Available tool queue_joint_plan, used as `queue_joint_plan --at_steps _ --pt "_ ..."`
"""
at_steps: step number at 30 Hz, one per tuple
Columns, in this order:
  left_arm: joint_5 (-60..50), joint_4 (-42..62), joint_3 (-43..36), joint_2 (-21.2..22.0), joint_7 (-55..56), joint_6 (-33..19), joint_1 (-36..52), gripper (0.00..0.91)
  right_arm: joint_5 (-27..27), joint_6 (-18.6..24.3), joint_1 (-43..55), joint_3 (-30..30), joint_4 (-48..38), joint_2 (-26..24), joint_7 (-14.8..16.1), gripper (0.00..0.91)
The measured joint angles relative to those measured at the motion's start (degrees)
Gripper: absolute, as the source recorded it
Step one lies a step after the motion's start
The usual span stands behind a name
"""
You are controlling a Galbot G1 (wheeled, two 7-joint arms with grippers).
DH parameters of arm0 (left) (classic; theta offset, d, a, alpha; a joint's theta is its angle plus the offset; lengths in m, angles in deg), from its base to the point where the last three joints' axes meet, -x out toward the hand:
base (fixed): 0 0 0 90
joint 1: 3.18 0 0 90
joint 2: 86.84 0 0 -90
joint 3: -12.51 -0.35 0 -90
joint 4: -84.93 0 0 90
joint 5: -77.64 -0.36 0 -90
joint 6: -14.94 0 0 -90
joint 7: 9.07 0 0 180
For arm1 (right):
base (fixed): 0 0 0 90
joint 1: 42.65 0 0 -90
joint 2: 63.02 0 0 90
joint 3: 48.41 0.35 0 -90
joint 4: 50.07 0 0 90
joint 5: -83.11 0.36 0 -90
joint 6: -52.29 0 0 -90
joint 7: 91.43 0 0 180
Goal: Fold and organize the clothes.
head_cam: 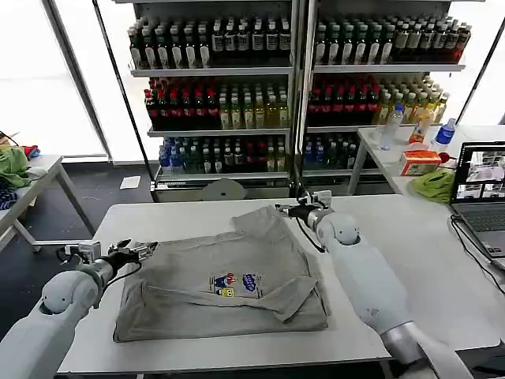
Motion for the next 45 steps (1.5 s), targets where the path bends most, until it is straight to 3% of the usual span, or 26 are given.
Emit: queue_joint_plan --at_steps 1,2,4,8,9,10,11,12,14,19,20,22,23,26,45 --pt "-0.12 0.62 -0.20 0.09 -0.02 -0.05 0.30 0.907 -0.15 0.01 0.26 -0.08 -0.77 0.46 0.07 0.887" --pt "-0.28 1.26 -0.42 0.22 -0.05 -0.14 0.59 0.907 -0.30 0.01 0.46 -0.15 -1.36 0.90 0.16 0.736" --pt "-0.48 2.30 -0.73 0.38 -0.12 -0.32 1.01 0.907 -0.65 0.06 0.97 -0.23 -2.71 1.85 0.24 0.584" --pt "-0.74 3.71 -1.27 0.58 -0.13 -0.49 1.61 0.907 -1.67 0.20 2.19 -0.03 -5.37 3.57 0.40 0.443" --pt "-0.81 4.00 -1.40 0.67 -0.12 -0.49 1.74 0.907 -1.99 0.26 2.45 0.00 -6.14 3.99 0.40 0.443" --pt "-0.85 4.29 -1.49 0.72 -0.17 -0.49 1.85 0.907 -2.29 0.34 2.70 0.01 -6.92 4.45 0.42 0.312" --pt "-0.87 4.55 -1.49 0.74 -0.15 -0.49 1.93 0.907 -2.61 0.43 2.88 0.06 -7.60 4.83 0.48 0.252" --pt "-0.91 4.82 -1.51 0.74 -0.12 -0.50 1.99 0.907 -2.88 0.51 3.04 0.07 -8.30 5.11 0.53 0.111" --pt "-0.93 5.44 -1.51 0.85 -0.14 -0.55 2.19 0.907 -3.49 0.70 3.29 0.06 -9.67 5.64 0.52 0.000" --pt "-1.05 7.18 -1.79 1.37 0.02 -0.88 3.22 0.907 -4.21 1.05 3.49 0.10 -11.60 6.52 0.56 0.000" --pt "-1.04 7.54 -1.87 1.44 0.03 -0.95 3.43 0.846 -4.22 1.07 3.55 0.12 -11.79 6.71 0.55 0.000" --pt "-0.96 8.12 -2.04 1.59 0.11 -1.02 3.86 0.595 -4.19 1.08 3.58 0.15 -12.09 7.09 0.52 0.000" --pt "-0.95 8.38 -2.19 1.66 0.15 -1.04 4.07 0.232 -4.18 1.08 3.62 0.16 -12.23 7.20 0.45 0.000" --pt "-0.88 8.91 -2.62 1.78 0.20 -0.98 4.50 0.000 -4.04 1.08 3.72 0.30 -12.61 7.69 0.29 0.000" --pt "0.70 7.60 -3.27 0.59 -1.40 0.49 2.72 0.000 -3.79 1.11 4.09 0.14 -12.99 8.11 -0.35 0.000"
